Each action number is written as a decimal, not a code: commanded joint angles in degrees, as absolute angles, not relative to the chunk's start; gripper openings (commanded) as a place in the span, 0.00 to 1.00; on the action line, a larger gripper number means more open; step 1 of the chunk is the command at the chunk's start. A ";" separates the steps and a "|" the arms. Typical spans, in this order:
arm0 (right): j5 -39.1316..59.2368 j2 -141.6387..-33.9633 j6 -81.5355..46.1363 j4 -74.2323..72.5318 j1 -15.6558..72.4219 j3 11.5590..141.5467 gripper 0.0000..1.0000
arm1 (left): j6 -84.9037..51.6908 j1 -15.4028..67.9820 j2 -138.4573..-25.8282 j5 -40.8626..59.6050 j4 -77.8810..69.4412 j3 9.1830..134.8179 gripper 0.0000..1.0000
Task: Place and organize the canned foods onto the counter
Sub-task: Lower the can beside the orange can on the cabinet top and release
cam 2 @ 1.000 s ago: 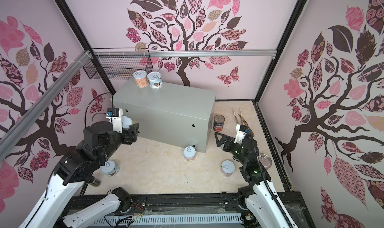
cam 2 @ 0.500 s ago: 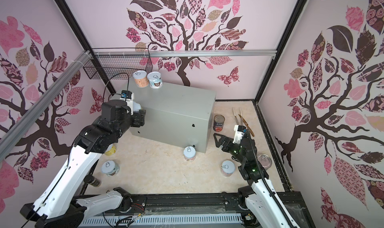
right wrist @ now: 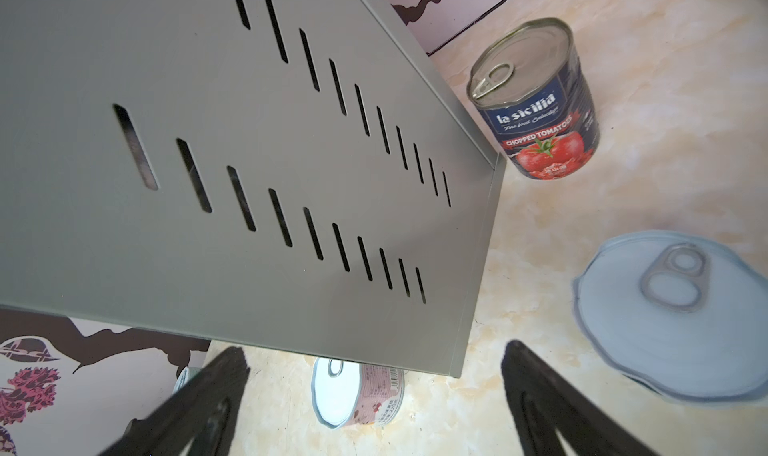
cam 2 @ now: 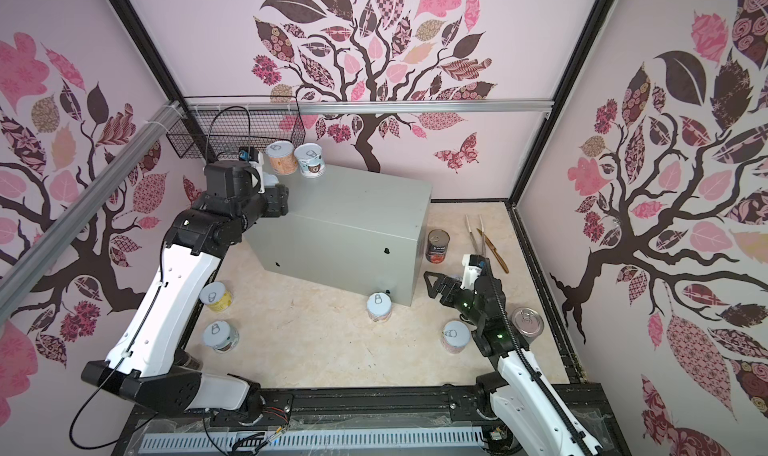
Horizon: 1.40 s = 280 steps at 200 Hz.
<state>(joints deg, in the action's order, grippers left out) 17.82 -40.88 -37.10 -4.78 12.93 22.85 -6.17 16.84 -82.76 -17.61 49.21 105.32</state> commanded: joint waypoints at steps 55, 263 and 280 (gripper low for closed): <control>20.21 -43.54 -36.71 -9.79 12.74 21.09 0.99 | -8.50 11.43 -90.88 -15.95 49.09 119.47 0.53; 20.83 -45.70 -36.43 -10.96 12.92 20.57 0.99 | -8.46 9.43 -99.13 -15.31 50.45 122.08 0.64; 20.83 -45.79 -36.44 -10.96 13.03 20.59 0.99 | -8.42 9.19 -99.64 -15.30 50.32 122.41 0.65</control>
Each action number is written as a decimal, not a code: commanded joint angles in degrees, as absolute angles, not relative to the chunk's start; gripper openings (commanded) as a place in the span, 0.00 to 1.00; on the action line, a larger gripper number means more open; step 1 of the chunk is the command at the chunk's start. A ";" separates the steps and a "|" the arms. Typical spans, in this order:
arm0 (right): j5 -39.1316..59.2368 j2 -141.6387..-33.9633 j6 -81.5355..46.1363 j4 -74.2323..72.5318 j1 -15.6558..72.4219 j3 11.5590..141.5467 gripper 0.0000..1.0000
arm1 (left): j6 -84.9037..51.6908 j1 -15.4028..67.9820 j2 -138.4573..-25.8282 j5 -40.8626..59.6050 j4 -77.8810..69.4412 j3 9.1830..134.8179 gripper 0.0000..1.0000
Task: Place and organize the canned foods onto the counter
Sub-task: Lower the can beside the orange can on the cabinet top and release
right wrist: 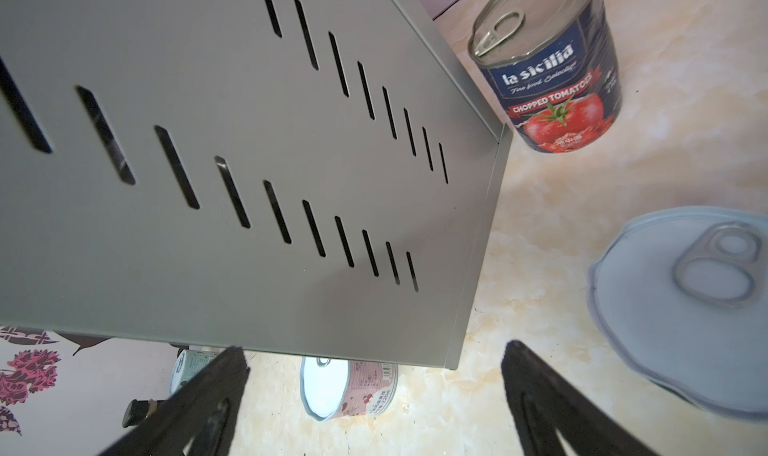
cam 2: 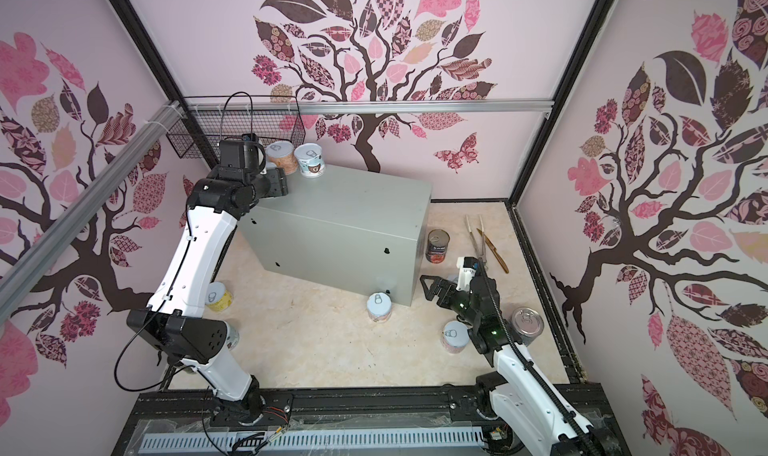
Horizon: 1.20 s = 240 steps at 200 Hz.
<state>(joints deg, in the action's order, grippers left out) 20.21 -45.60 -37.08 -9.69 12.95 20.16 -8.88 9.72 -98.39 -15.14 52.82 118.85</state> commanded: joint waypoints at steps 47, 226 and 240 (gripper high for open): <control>20.74 -45.83 -36.56 -11.05 13.25 20.42 0.99 | -8.15 8.92 -101.15 -14.75 50.30 123.95 0.74; 20.62 -44.55 -36.62 -9.66 13.27 20.76 1.00 | -9.17 8.81 -97.47 -16.44 49.74 123.36 0.98; 19.85 -44.11 -36.14 -9.00 13.27 20.70 1.00 | -9.40 8.80 -95.92 -16.31 49.75 123.01 0.98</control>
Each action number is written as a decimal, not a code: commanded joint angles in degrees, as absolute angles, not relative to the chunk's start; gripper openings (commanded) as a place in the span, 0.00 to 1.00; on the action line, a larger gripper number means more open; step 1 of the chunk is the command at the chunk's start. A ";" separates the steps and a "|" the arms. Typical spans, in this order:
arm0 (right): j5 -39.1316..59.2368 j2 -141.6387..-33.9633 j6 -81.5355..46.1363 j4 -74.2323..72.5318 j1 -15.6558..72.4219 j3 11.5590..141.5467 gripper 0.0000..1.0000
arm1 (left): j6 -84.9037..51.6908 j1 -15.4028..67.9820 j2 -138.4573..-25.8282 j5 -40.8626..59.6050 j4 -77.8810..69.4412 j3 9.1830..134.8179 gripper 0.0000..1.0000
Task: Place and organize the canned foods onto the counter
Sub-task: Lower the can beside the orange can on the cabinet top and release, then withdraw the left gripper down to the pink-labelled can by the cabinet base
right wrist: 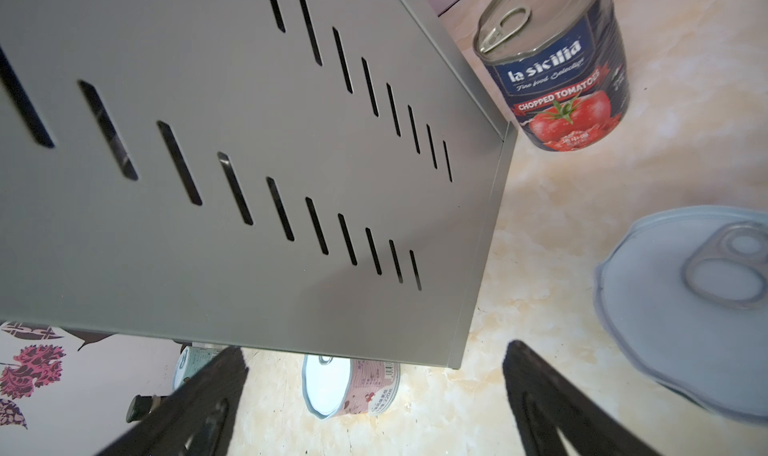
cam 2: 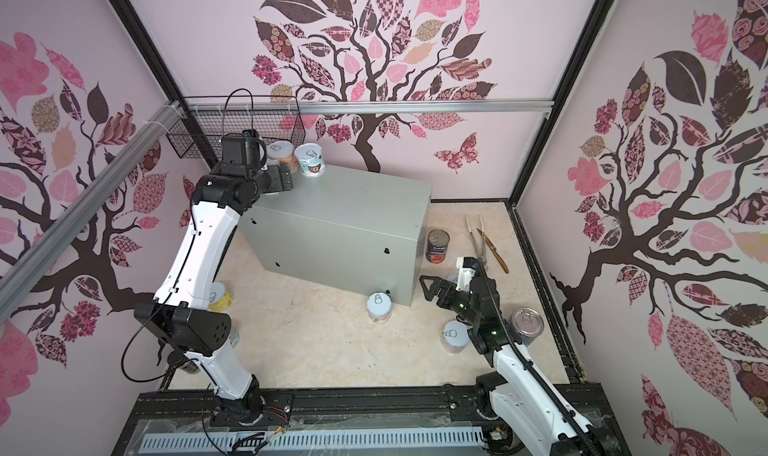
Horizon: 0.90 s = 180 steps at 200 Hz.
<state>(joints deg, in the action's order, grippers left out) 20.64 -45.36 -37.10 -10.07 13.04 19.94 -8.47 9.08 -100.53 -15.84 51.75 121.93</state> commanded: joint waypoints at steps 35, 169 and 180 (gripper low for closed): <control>18.99 -43.78 -35.56 -7.17 13.32 20.30 1.00 | -9.49 8.79 -91.79 -16.17 50.30 122.70 0.98; 15.30 -30.85 -35.52 11.83 13.27 24.96 1.00 | -10.11 17.36 -65.57 -7.09 53.99 99.07 0.98; 15.12 -30.10 -35.48 13.20 13.28 25.05 1.00 | -10.28 18.05 -62.86 -6.00 54.04 95.25 0.98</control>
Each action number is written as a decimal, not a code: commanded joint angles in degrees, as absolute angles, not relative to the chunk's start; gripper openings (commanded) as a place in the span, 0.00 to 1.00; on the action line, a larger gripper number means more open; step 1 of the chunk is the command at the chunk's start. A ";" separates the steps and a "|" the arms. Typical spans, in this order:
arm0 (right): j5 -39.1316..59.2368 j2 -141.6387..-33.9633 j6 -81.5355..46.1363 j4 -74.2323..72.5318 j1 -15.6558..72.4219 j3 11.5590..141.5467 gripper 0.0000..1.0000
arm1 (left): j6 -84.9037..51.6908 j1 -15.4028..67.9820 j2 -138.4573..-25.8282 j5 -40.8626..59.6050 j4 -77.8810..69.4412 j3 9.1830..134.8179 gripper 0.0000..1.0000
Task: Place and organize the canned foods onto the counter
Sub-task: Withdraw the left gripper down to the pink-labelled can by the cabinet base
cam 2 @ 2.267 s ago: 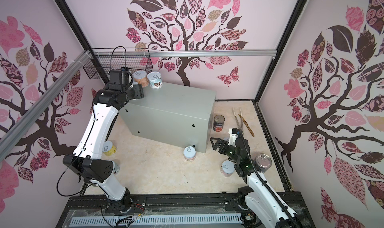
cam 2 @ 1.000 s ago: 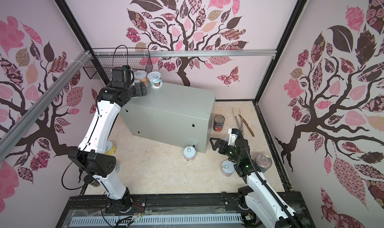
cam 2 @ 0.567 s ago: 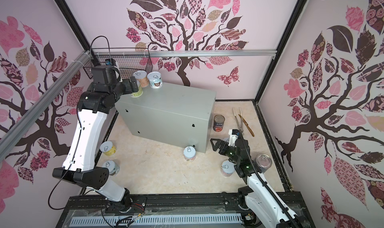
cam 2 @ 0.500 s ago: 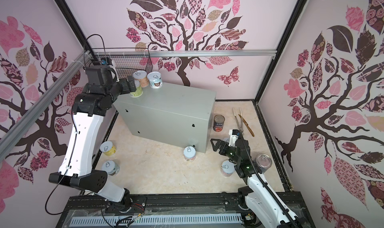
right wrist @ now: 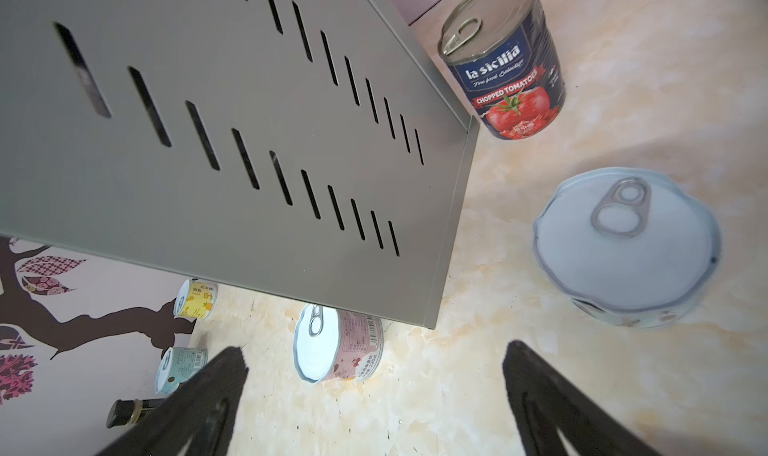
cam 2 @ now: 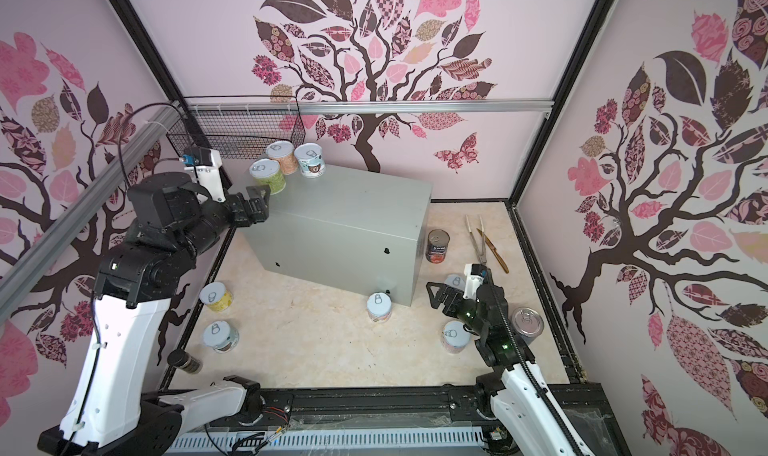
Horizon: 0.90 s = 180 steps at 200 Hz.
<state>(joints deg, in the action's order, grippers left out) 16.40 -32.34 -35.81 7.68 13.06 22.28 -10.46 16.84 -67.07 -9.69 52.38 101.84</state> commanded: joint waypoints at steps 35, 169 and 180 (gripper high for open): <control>15.75 -29.22 -33.70 17.64 13.27 25.40 1.00 | -10.58 18.52 -53.46 -5.74 54.17 85.16 0.98; 17.01 -30.91 -37.21 13.15 13.32 18.71 1.00 | -24.99 50.80 -45.19 -29.41 38.57 45.71 0.98; 17.23 -31.52 -37.57 12.41 13.30 18.55 1.00 | -25.53 52.71 -47.28 -30.23 34.45 43.19 0.98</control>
<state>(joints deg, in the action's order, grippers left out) 16.29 -30.59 -35.88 15.55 13.06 18.48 -22.35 48.36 -44.18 -20.84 44.16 48.36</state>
